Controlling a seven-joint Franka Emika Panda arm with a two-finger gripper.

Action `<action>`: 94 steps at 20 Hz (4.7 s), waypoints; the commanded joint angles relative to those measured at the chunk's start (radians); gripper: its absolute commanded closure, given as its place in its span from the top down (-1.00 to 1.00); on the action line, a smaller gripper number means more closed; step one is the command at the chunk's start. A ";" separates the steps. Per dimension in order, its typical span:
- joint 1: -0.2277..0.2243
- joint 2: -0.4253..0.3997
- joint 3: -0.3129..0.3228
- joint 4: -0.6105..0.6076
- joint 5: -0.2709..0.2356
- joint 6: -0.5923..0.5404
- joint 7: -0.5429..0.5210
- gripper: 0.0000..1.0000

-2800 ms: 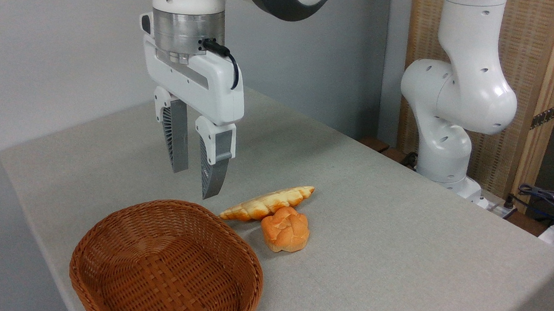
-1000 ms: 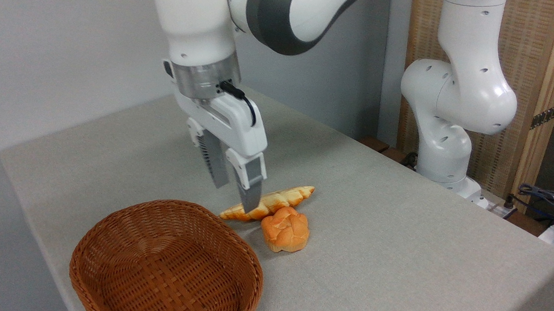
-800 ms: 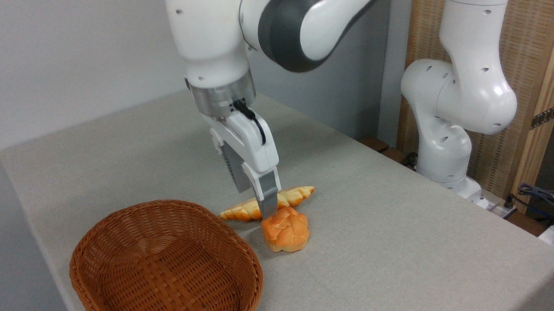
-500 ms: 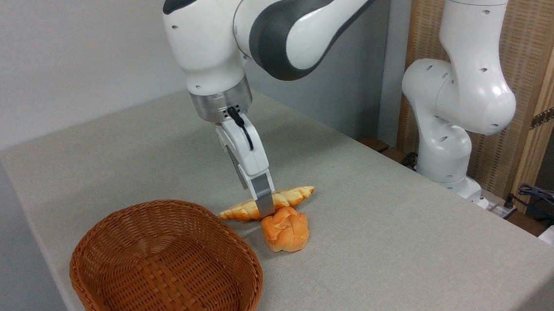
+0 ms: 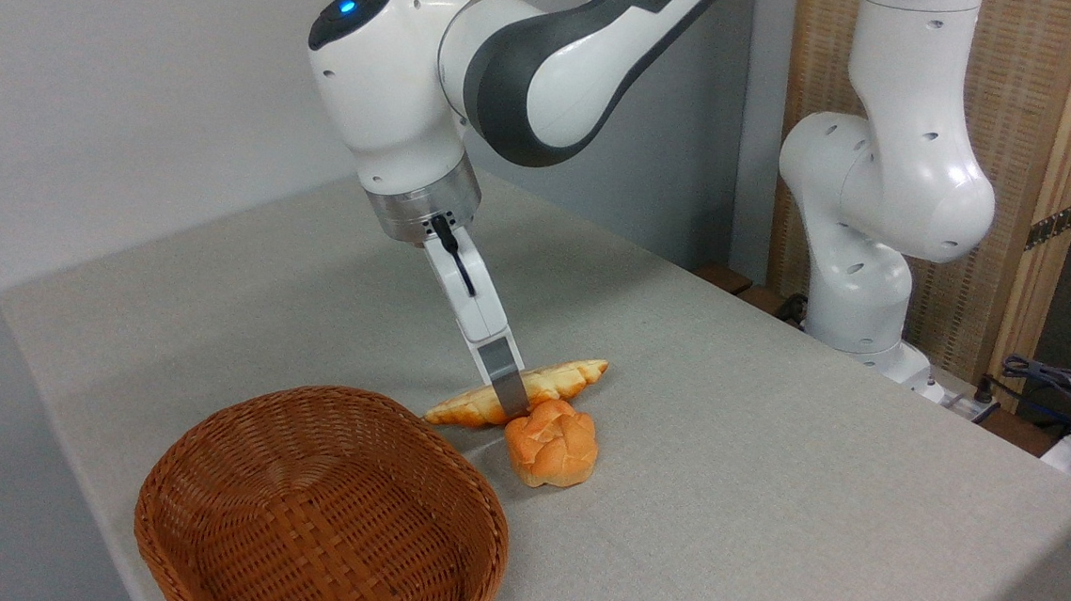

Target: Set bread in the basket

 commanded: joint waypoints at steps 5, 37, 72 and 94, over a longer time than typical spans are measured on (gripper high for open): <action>-0.024 0.012 -0.001 -0.008 -0.003 0.002 0.021 1.00; -0.020 0.009 0.011 0.007 -0.014 0.002 0.036 -0.60; -0.010 0.070 0.160 0.234 -0.072 0.320 -0.240 0.84; -0.012 0.026 0.172 0.337 -0.020 -0.027 -0.297 1.00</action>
